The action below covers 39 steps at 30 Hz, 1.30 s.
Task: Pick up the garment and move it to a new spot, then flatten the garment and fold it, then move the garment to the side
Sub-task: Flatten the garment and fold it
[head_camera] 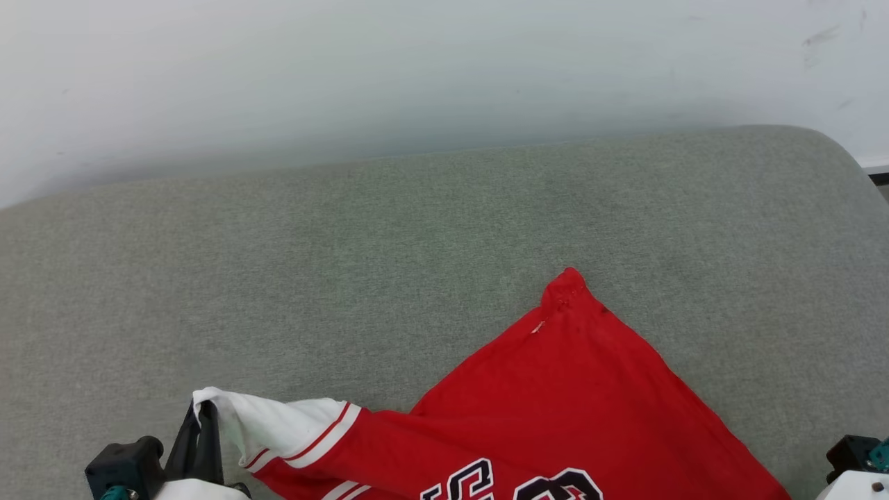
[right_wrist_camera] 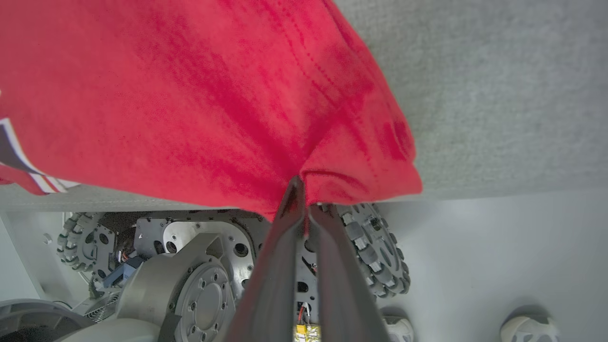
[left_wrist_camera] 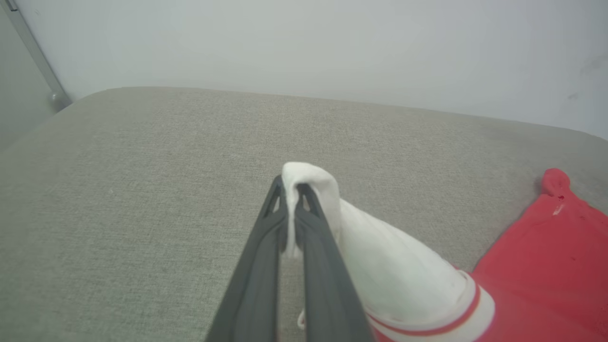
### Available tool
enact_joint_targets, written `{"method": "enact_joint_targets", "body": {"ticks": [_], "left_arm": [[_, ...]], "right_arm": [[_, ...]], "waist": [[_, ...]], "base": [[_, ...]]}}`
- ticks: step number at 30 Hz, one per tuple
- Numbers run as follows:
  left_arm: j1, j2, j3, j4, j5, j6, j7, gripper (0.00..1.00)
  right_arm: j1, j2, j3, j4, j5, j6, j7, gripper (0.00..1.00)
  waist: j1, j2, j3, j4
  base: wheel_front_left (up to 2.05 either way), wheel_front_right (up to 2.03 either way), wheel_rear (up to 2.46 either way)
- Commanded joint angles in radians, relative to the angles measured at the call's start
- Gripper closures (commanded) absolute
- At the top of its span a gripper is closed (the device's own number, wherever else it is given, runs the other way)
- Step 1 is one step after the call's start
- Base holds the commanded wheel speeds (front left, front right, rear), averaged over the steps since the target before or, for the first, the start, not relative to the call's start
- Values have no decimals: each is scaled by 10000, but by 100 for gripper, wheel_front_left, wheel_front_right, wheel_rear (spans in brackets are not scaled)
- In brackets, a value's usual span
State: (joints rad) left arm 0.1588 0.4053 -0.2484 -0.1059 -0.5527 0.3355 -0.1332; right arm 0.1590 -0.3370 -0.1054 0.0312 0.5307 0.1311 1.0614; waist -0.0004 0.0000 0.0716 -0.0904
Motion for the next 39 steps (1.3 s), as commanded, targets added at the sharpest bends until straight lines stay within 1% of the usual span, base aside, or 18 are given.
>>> {"method": "enact_joint_targets", "body": {"ticks": [1,3,6,9,12,15,18,21,24,27,29,31,34,37,39], "left_arm": [[-69,30,-13,-85,62,48,47,100],[-94,106,11,-167,89,91,115,100],[-137,131,-38,-284,109,133,219,100],[-139,153,-62,-370,109,186,298,100],[-247,150,-117,-478,146,179,366,100],[-432,112,-214,-567,197,158,384,100],[-785,-18,-319,-702,197,74,323,100],[-1226,-133,-461,-831,328,-2,216,100],[-1453,-195,-538,-852,393,-52,167,100],[-1845,-272,-701,-951,514,-115,106,100],[-2048,-319,-828,-966,587,-181,98,100],[-2290,-384,-922,-964,640,-256,75,100],[-2563,-456,-1054,-880,667,-368,24,100],[-2803,-530,-1117,-776,692,-449,-45,100],[-2916,-558,-1147,-705,693,-509,-111,100]], "right_arm": [[49,196,-89,-50,76,-7,-247,0],[205,543,-184,-38,120,-7,-606,0],[192,760,-317,-112,185,-7,-1228,0],[-185,788,-448,-311,148,-7,-2236,0],[-619,785,-561,-470,22,-6,-3569,0],[-1189,738,-587,-399,-59,-6,-4839,0],[-1782,657,-705,-287,-92,-7,-5890,0],[-2403,471,-674,-336,-84,-7,-6451,0],[-2815,309,-518,-313,-80,-6,-6543,0],[-3539,-130,-159,-362,-3,-6,-6123,0],[-3980,-428,163,-331,53,-6,-5502,0],[-4458,-724,504,-339,146,-6,-4604,0],[-5132,-999,948,-258,354,-6,-3016,0],[-5771,-1096,1283,-149,525,-6,-1499,0],[-6092,-1003,1491,-50,565,-6,-604,0]], "waist": [[4,0,50,-125],[4,0,122,-217],[4,0,104,-250],[4,0,142,-252],[4,0,252,-177],[4,0,475,0],[4,0,836,306],[4,0,1274,633],[4,0,1487,772],[4,0,1914,1021],[4,0,2147,1178],[4,0,2413,1335],[4,0,2736,1543],[4,0,3023,1677],[4,0,3160,1749]], "base": [[0,0,0],[0,0,0],[0,0,0],[0,0,0],[0,0,0],[0,0,0],[0,0,0],[0,0,0],[0,0,0],[0,0,0],[0,0,0],[0,0,0],[0,0,0],[0,0,0],[0,0,0]]}}
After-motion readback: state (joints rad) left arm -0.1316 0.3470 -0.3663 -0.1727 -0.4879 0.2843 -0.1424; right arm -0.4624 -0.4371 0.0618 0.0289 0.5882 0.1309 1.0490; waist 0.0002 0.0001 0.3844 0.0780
